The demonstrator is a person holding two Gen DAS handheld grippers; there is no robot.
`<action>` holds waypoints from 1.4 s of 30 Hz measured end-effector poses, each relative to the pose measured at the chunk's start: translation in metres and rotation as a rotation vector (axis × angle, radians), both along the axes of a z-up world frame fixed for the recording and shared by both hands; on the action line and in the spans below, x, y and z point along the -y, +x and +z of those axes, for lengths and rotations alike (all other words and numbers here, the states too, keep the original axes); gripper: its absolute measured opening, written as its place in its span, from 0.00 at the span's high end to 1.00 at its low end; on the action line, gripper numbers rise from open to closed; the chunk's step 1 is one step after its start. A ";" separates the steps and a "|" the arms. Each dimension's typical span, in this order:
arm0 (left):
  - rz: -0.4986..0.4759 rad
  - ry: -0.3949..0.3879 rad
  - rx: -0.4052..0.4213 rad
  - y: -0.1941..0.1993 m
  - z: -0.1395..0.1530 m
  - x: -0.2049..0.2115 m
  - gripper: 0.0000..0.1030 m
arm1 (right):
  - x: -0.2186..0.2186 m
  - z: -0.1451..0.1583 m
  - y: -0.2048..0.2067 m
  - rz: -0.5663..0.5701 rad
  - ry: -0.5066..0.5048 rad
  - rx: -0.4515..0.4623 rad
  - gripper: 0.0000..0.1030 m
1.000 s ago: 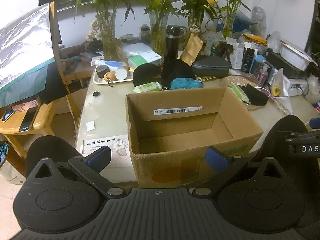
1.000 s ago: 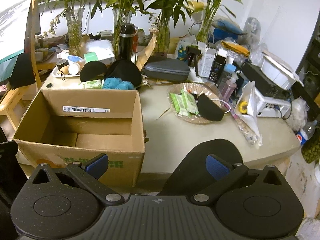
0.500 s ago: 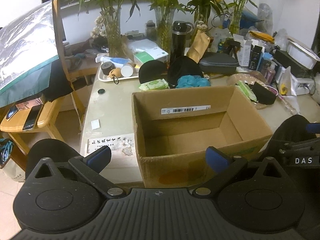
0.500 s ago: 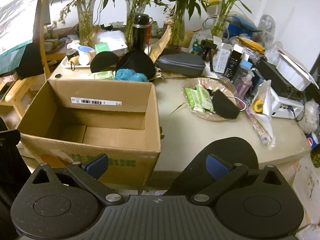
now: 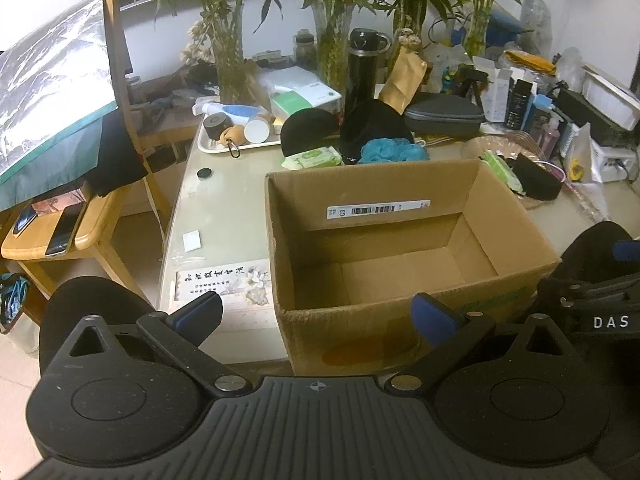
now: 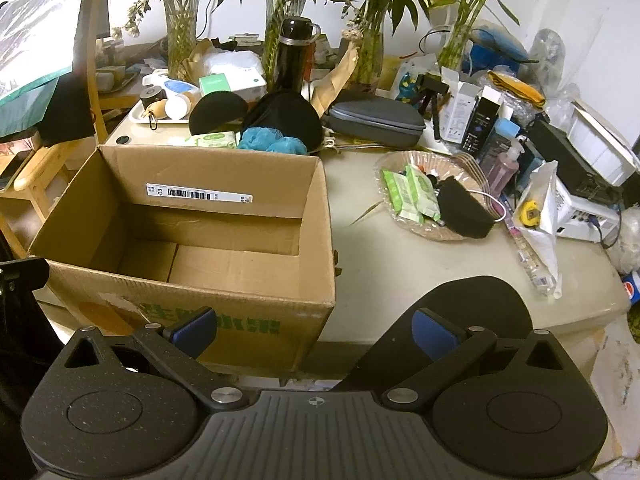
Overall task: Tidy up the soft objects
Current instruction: 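Move both tools from the cardboard box toward the blue sponge and yellow wipes, then lower the right tool onto the blue mesh sponge and close it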
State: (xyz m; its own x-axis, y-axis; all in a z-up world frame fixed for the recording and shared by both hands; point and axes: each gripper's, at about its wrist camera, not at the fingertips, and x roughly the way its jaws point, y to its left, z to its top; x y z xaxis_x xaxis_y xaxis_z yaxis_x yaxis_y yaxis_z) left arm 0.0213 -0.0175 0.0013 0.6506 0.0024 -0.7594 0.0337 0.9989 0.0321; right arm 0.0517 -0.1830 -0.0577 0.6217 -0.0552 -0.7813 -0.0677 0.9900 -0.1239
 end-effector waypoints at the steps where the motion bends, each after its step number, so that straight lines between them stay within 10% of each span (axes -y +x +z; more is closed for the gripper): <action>1: 0.004 -0.001 0.001 0.000 0.000 -0.001 0.00 | 0.001 0.000 0.001 0.006 0.003 -0.004 0.00; 42: 0.012 -0.132 0.047 0.031 0.012 -0.038 0.00 | 0.025 0.022 0.066 0.135 0.133 0.061 0.00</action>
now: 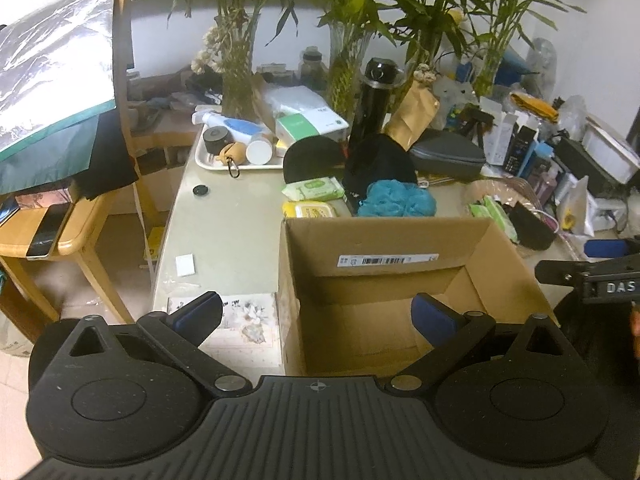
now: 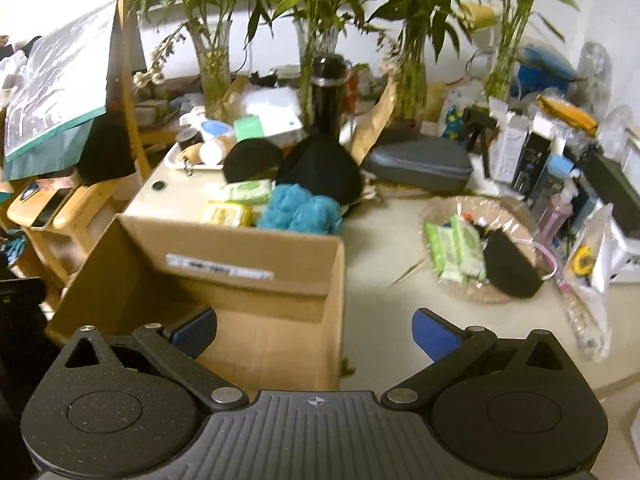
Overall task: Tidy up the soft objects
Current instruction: 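Lower the right tool onto the blue mesh sponge and close it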
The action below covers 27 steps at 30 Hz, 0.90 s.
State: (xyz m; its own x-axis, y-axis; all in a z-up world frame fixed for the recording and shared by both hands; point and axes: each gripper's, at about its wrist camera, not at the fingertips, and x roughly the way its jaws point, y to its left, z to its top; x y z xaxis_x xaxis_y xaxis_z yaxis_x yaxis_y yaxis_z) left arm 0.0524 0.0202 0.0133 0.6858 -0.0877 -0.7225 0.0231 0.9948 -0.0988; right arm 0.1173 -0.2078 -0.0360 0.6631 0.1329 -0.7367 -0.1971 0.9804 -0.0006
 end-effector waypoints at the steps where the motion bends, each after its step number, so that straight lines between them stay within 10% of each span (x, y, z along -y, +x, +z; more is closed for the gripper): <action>1: 0.000 -0.005 0.005 0.001 0.000 -0.003 0.00 | 0.000 -0.002 0.002 0.002 -0.011 0.007 0.00; 27: 0.002 -0.015 0.097 0.067 -0.017 -0.047 0.00 | 0.046 -0.029 0.086 0.010 0.070 -0.008 0.00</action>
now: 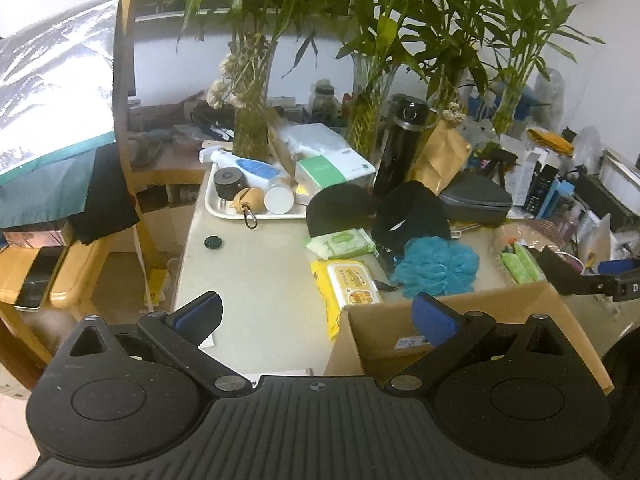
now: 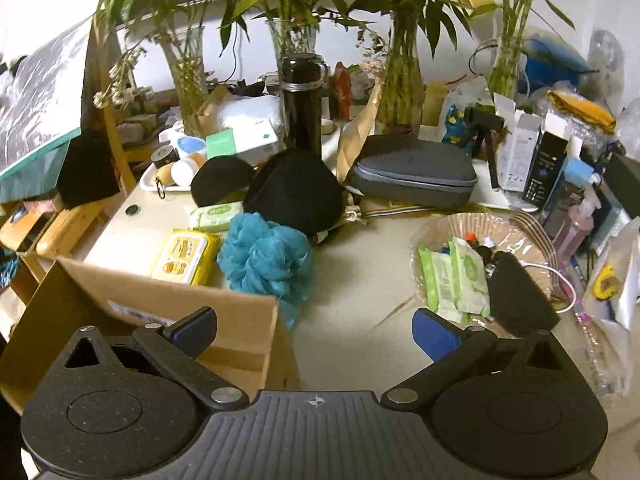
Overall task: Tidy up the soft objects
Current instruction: 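Lower the right tool onto the blue mesh sponge and close it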
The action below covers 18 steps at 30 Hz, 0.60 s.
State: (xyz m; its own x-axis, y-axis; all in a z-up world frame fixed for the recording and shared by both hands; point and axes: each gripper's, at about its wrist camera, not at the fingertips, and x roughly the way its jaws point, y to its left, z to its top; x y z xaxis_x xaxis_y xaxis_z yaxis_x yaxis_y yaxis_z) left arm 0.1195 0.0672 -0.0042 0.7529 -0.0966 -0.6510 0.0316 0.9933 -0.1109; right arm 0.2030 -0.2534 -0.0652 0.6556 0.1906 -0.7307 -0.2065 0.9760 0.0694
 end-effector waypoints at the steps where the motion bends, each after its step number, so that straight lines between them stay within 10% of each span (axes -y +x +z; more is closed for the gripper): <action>1: 0.002 -0.011 -0.005 0.004 -0.002 -0.002 0.00 | 0.001 -0.001 0.004 -0.002 0.008 0.000 0.00; 18: 0.102 -0.018 -0.013 0.061 -0.039 -0.035 0.00 | 0.000 -0.030 0.074 0.095 0.138 -0.008 0.00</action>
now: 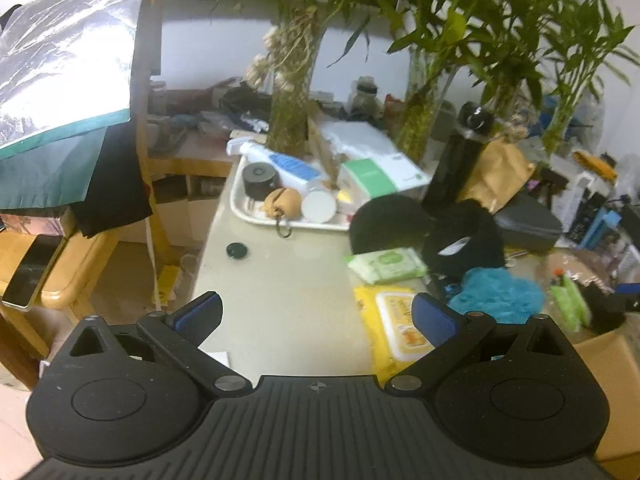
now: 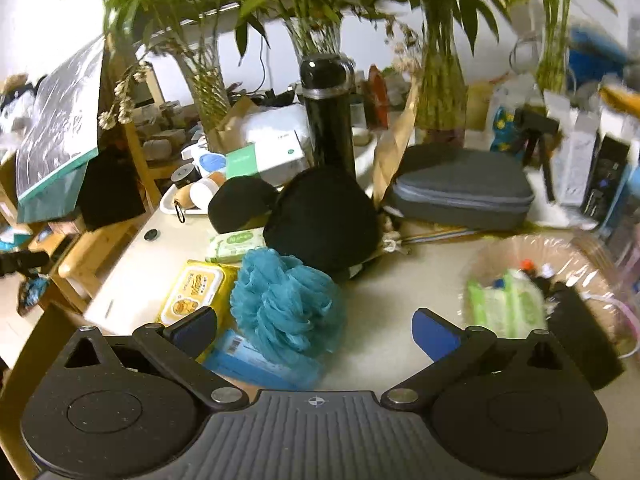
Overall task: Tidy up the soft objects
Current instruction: 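Lower the right tool onto the blue mesh sponge and close it, then lift the blue sponge with the right tool while the left tool approaches the yellow wipes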
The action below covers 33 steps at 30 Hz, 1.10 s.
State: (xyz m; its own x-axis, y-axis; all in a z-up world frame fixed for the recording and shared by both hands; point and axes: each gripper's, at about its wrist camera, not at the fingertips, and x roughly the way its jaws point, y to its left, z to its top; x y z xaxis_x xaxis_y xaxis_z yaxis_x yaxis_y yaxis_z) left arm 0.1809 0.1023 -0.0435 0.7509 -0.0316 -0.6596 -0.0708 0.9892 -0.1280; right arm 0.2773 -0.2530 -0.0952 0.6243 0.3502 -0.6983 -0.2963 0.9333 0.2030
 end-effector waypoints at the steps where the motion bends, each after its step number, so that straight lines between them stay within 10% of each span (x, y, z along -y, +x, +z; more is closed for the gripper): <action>1: 0.000 0.004 -0.007 0.001 -0.003 -0.001 0.00 | 0.001 -0.005 0.006 0.011 0.020 -0.016 0.00; 16: -0.057 0.016 -0.033 0.010 -0.013 0.004 0.00 | -0.017 -0.042 0.073 0.183 0.068 -0.069 0.02; 28: -0.103 -0.157 -0.004 0.008 -0.016 -0.006 0.00 | -0.036 -0.070 0.097 0.240 0.024 -0.170 0.45; 33: -0.117 -0.144 0.017 0.007 -0.014 -0.001 0.00 | -0.034 -0.068 0.093 0.246 0.029 -0.161 0.84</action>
